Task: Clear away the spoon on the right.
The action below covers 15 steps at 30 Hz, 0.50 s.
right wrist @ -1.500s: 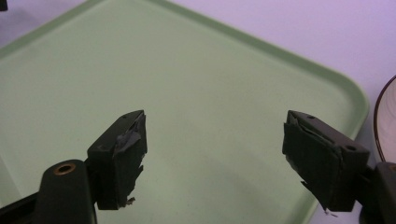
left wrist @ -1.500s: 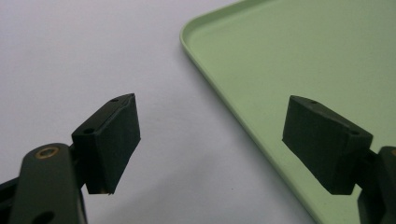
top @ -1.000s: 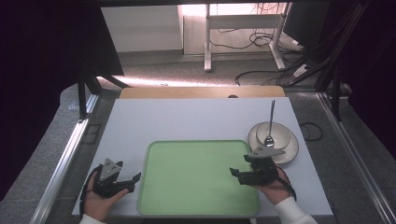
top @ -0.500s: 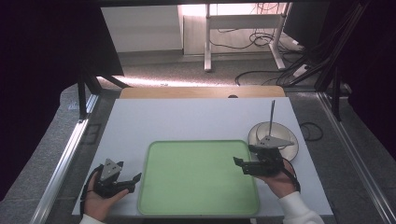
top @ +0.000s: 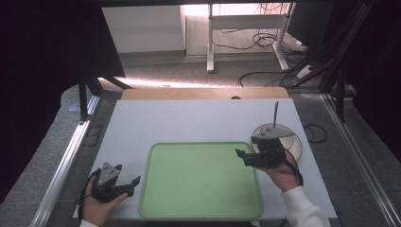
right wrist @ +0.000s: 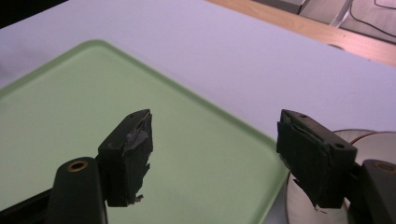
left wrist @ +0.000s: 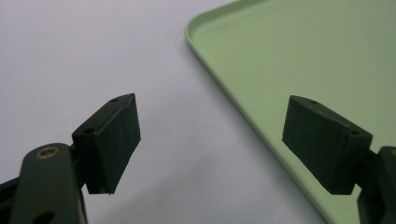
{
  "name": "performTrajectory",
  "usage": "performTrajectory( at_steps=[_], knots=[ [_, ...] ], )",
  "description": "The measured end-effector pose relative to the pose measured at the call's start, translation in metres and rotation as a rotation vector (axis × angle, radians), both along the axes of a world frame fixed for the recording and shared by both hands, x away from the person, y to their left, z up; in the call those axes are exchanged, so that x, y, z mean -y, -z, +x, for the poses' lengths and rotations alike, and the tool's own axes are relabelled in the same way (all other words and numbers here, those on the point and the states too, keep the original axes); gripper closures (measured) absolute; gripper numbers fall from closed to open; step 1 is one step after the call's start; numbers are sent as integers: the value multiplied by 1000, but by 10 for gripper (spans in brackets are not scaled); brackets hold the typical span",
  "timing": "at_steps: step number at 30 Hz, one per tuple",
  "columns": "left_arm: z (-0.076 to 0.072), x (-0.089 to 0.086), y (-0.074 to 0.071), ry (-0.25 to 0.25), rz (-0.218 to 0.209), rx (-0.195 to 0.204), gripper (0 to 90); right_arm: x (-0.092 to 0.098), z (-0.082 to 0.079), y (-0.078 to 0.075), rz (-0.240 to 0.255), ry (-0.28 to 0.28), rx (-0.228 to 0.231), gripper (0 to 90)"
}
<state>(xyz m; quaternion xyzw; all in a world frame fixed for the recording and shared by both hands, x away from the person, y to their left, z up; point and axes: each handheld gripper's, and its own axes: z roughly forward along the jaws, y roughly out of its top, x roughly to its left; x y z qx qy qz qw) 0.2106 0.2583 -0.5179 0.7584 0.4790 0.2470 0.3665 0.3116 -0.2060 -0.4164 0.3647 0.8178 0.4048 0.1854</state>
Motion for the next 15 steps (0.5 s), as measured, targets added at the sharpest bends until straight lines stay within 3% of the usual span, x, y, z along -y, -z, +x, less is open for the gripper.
performTrajectory(
  at_steps=[10,15],
  knots=[
    [-1,2,-1,12,-1,3,187,10,28,-19,3,78,26,272],
    [0,1,-1,4,-6,1,187,19,42,-22,47,111,34,268]
  ],
)
